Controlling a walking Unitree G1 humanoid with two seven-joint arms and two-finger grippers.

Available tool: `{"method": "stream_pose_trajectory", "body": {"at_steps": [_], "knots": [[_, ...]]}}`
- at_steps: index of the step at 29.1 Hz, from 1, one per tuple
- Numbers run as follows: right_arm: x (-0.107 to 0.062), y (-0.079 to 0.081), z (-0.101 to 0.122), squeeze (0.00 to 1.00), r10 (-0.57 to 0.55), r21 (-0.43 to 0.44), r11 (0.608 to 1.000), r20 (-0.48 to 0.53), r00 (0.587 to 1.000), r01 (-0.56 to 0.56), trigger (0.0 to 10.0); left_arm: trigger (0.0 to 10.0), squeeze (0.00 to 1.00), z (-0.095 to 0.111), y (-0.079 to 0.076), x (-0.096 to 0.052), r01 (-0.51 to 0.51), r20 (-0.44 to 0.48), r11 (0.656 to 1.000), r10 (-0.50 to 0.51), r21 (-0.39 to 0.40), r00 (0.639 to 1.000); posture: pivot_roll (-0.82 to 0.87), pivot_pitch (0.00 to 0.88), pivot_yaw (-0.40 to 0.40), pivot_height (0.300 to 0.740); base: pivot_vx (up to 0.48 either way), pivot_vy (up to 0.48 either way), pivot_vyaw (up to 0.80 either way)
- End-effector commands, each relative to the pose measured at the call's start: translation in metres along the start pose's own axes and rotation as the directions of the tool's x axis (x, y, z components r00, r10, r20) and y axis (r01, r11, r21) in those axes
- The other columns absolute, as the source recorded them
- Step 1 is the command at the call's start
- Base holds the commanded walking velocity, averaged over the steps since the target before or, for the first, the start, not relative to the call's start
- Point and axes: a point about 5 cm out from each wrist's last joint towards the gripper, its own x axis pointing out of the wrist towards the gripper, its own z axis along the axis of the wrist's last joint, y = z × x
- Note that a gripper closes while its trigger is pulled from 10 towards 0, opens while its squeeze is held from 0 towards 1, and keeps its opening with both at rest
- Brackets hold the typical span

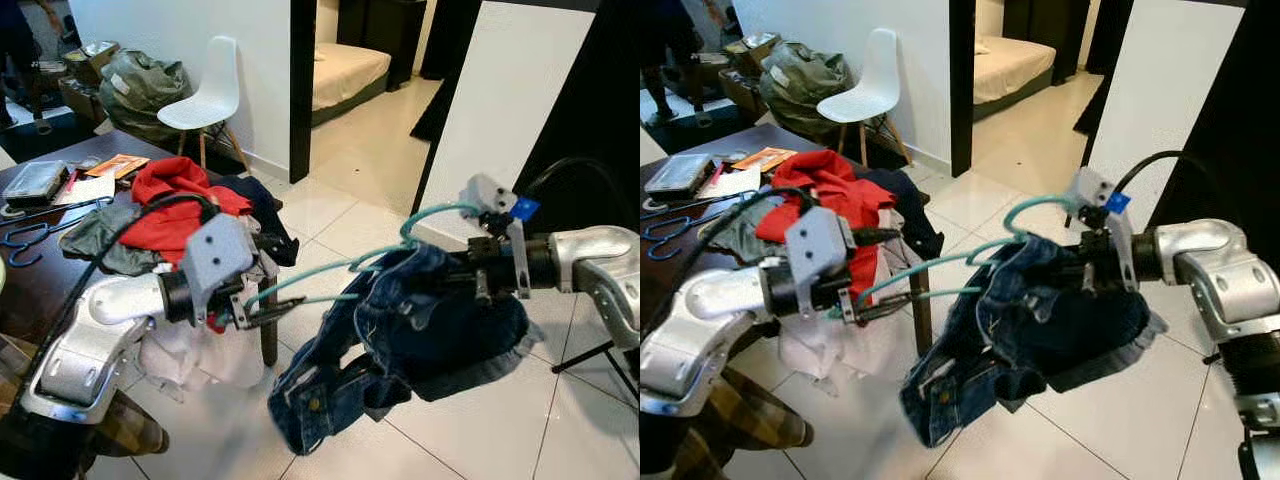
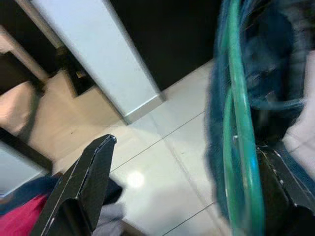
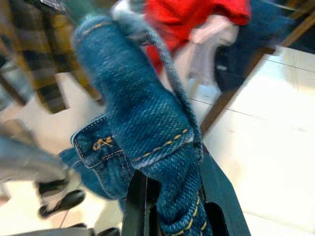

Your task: Hang hanger

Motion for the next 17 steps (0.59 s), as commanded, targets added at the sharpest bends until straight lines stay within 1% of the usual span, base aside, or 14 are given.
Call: {"method": "stream_pose_trajectory", "body": {"at_steps": [1, 2, 3, 4, 5, 6, 7, 8, 9, 10, 13, 14, 15, 17], "knots": [[-0.013, -0.013, 0.012, 0.00, -0.138, 0.000, 0.990, 0.063, 0.988, 0.138, 0.0, 10.0, 1.00, -0.010, 0.014, -0.012, -0.123, -0.064, 0.992, 0.125, 0.030, 0.990, -0.09, 0.000, -0.060, 0.740, 0.000, 0.000, 0.00], [-0.013, -0.013, 0.012, 0.00, -0.138, 0.000, 0.990, 0.063, 0.988, 0.138, 0.0, 10.0, 1.00, -0.010, 0.014, -0.012, -0.123, -0.064, 0.992, 0.125, 0.030, 0.990, -0.09, 0.000, -0.060, 0.740, 0.000, 0.000, 0.00], [-0.016, -0.020, 0.011, 0.00, -0.204, 0.024, 0.979, 0.068, 0.977, 0.203, 0.0, 10.0, 1.00, -0.016, 0.025, -0.018, -0.248, -0.091, 0.968, 0.251, 0.044, 0.964, -0.09, 0.000, -0.060, 0.740, 0.000, 0.000, 0.00], [-0.018, -0.026, 0.011, 0.00, -0.267, 0.046, 0.963, 0.063, 0.962, 0.265, 0.0, 10.0, 1.00, -0.022, 0.033, -0.022, -0.371, -0.108, 0.928, 0.372, 0.031, 0.922, -0.09, 0.000, -0.058, 0.740, 0.000, 0.000, 0.00], [-0.018, -0.026, 0.011, 0.00, -0.267, 0.046, 0.963, 0.063, 0.962, 0.265, 0.0, 10.0, 1.00, -0.022, 0.033, -0.022, -0.371, -0.108, 0.928, 0.372, 0.031, 0.922, -0.09, 0.000, -0.058, 0.740, 0.000, 0.000, 0.00], [-0.019, -0.029, 0.011, 0.00, -0.307, 0.061, 0.951, 0.060, 0.950, 0.303, 0.0, 10.0, 1.00, -0.027, 0.038, -0.025, -0.445, -0.118, 0.895, 0.444, 0.020, 0.888, -0.09, 0.000, -0.058, 0.740, 0.000, 0.000, 0.00], [-0.020, -0.035, 0.011, 0.00, -0.367, 0.090, 0.928, 0.050, 0.929, 0.361, 0.0, 10.0, 0.93, -0.033, 0.036, -0.024, -0.507, -0.117, 0.861, 0.500, -0.041, 0.858, -0.09, 0.000, -0.057, 0.740, 0.000, 0.000, 0.00], [-0.020, -0.038, 0.011, 0.00, -0.414, 0.116, 0.906, 0.043, 0.909, 0.407, 0.0, 10.0, 0.37, -0.039, 0.031, -0.021, -0.540, -0.111, 0.834, 0.530, -0.112, 0.841, -0.09, 0.000, -0.057, 0.740, 0.000, 0.000, 0.00], [-0.021, -0.041, 0.012, 0.00, -0.443, 0.134, 0.890, 0.038, 0.896, 0.435, 0.0, 10.0, 0.00, -0.042, 0.027, -0.019, -0.555, -0.107, 0.816, 0.545, -0.159, 0.832, -0.09, 0.000, -0.057, 0.740, 0.000, 0.000, 0.00], [-0.021, -0.042, 0.016, 0.00, -0.459, 0.150, 0.882, 0.049, 0.887, 0.447, 0.0, 10.0, 0.00, -0.048, 0.020, -0.013, -0.566, -0.104, 0.792, 0.558, -0.228, 0.823, -0.09, 0.000, -0.058, 0.740, 0.000, 0.000, 0.00], [-0.022, -0.043, 0.018, 0.00, -0.463, 0.158, 0.879, 0.060, 0.884, 0.449, 0.0, 10.0, 0.00, -0.051, 0.017, -0.010, -0.570, -0.102, 0.777, 0.566, -0.266, 0.818, -0.09, 0.000, -0.058, 0.740, 0.000, 0.000, 0.00], [-0.022, -0.041, 0.026, 0.00, -0.451, 0.155, 0.887, 0.088, 0.888, 0.435, 0.0, 10.0, 0.00, -0.056, 0.009, -0.002, -0.569, -0.084, 0.732, 0.585, -0.374, 0.807, -0.09, 0.000, -0.058, 0.740, 0.000, 0.000, 0.00], [-0.022, -0.041, 0.026, 0.00, -0.451, 0.155, 0.887, 0.088, 0.888, 0.435, 0.0, 10.0, 0.00, -0.056, 0.009, -0.002, -0.569, -0.084, 0.732, 0.585, -0.374, 0.807, -0.09, 0.000, -0.058, 0.740, 0.000, 0.000, 0.00], [-0.023, -0.038, 0.036, 0.00, -0.435, 0.154, 0.896, 0.124, 0.892, 0.416, 0.0, 10.0, 0.00, -0.060, 0.004, 0.008, -0.546, -0.062, 0.687, 0.594, -0.480, 0.802, -0.09, 0.000, -0.057, 0.740, 0.000, 0.000, 0.00]]}}
